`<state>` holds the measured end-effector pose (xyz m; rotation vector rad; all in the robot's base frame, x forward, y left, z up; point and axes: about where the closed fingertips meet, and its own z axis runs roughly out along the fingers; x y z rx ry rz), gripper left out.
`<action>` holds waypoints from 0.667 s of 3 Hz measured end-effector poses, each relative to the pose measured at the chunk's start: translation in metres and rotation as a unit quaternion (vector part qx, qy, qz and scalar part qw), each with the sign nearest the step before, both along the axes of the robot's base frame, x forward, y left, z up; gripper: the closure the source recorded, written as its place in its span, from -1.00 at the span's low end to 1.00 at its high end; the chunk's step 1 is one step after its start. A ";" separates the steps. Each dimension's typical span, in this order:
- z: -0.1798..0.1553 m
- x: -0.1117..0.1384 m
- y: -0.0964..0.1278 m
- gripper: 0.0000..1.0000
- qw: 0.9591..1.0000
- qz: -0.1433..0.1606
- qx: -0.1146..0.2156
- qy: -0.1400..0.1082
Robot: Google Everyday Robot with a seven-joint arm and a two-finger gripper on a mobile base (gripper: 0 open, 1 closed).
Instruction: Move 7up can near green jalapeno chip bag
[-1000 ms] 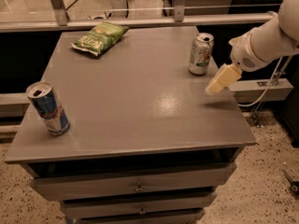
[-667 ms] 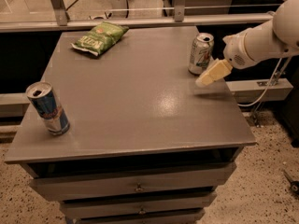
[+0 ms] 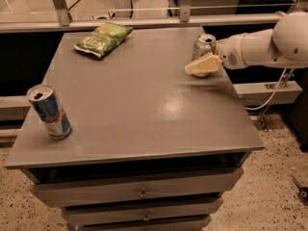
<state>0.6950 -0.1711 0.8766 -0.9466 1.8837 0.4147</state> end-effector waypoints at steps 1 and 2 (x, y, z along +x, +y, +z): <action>0.005 0.005 0.009 -0.04 0.999 0.005 0.049 -0.002; 0.033 0.003 0.010 0.42 0.995 0.014 0.089 -0.030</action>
Offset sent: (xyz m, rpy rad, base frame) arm -0.0038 0.0042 0.0789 0.2834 -0.1539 0.0483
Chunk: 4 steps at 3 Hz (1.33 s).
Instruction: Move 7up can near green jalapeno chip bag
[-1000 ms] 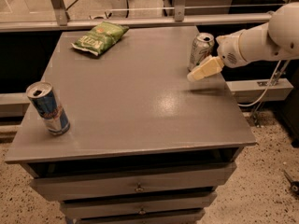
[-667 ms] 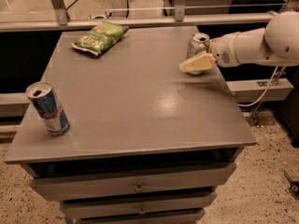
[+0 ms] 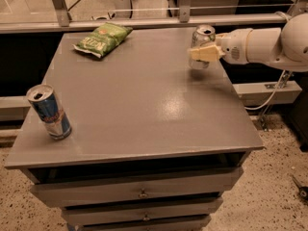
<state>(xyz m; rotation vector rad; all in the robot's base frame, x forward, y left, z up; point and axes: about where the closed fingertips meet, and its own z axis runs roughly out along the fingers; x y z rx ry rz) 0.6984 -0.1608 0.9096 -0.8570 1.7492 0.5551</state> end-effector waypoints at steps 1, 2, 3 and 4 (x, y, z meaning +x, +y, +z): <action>0.002 0.000 0.004 0.88 1.000 0.004 0.004 -0.002; 0.001 0.000 0.006 1.00 1.000 0.005 0.004 -0.001; -0.004 0.001 0.018 1.00 1.000 0.008 0.018 0.002; -0.007 0.020 0.075 1.00 0.997 0.041 0.058 -0.004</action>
Offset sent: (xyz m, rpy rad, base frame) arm -0.0003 0.0038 0.0022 0.0077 -0.0039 0.0072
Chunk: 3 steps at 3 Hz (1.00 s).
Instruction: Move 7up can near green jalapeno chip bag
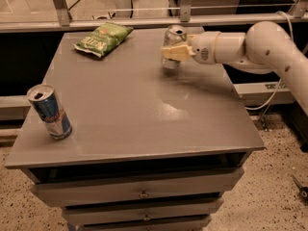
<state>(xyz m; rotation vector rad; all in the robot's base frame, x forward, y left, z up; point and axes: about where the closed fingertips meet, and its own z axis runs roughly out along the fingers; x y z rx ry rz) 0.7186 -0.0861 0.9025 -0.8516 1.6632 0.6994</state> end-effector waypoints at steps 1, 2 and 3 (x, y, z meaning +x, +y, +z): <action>0.008 0.023 0.073 1.00 0.998 0.049 0.036 -0.016; 0.016 0.037 0.151 1.00 0.993 0.101 0.048 -0.039; 0.015 0.042 0.185 1.00 0.990 0.123 0.017 -0.065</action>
Offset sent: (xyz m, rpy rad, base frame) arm 0.0487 0.2056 0.0237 0.1524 -0.0945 0.2798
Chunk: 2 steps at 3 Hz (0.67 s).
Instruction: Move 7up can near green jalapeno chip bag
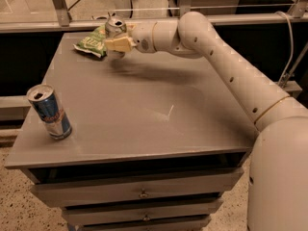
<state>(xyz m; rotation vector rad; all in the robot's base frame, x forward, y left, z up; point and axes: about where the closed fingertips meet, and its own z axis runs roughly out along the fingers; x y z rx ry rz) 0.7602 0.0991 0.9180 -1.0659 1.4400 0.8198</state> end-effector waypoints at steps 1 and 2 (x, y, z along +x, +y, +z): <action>-0.010 0.009 0.018 0.90 1.000 0.001 -0.017 -0.008; -0.022 0.020 0.027 0.60 0.999 -0.006 -0.030 -0.010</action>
Offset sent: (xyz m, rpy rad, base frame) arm 0.0374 0.0300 -0.0352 -0.0920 -0.0285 -0.0415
